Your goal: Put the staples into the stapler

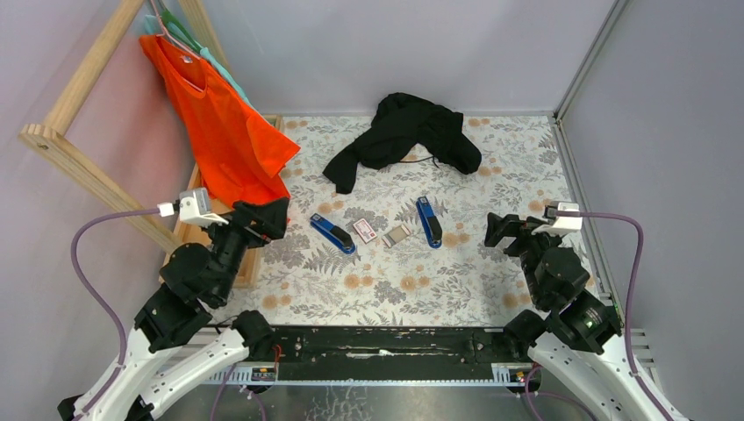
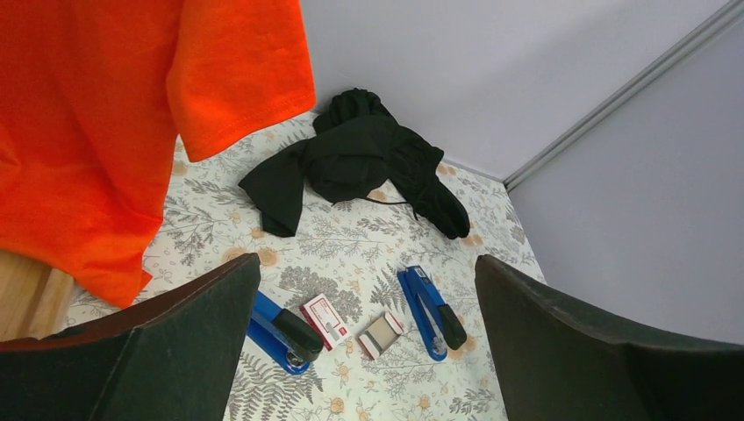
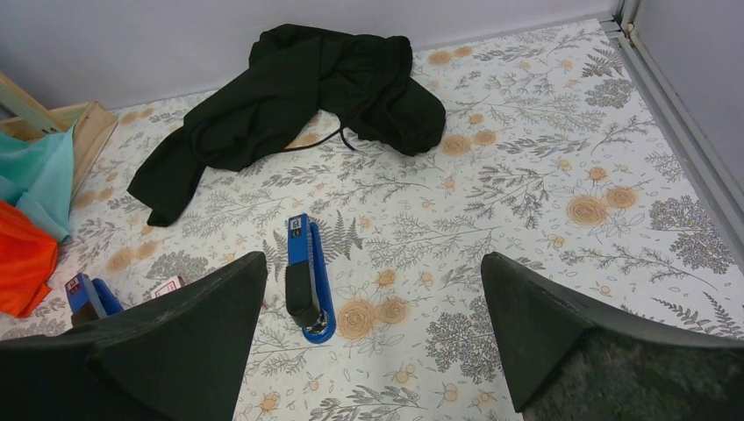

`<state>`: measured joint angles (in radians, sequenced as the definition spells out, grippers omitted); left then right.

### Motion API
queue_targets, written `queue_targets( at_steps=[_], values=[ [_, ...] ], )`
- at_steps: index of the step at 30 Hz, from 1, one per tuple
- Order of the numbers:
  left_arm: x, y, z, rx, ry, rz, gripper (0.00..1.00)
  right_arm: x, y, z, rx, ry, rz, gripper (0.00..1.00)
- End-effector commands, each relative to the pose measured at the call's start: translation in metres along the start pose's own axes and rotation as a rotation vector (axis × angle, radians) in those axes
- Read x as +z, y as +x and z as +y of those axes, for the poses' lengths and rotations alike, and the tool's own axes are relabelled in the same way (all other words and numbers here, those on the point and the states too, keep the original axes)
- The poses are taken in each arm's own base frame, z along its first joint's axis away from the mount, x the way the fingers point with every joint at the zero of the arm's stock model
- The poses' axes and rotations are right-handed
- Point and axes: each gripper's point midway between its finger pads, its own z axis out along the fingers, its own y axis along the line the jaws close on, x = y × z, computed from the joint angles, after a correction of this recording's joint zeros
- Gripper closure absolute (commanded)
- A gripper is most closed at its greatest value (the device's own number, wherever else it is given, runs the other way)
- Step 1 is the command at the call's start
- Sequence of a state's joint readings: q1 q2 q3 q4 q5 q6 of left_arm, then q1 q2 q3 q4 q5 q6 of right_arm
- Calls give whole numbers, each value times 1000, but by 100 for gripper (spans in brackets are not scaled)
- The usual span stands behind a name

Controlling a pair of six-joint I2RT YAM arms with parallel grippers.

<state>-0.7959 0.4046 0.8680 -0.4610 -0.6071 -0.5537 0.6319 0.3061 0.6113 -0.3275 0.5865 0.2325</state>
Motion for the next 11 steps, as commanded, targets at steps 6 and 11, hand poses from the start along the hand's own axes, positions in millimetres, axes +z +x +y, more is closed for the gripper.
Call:
queue_targets(
  at_steps=[6,11],
  values=[
    [-4,-4,12,-4,-33,-33,0,4,-16,0,32,29,-51,1],
    [-4,-1,11,3,-29,-20,0,3,-19,-2,36,33,-60,1]
  ],
)
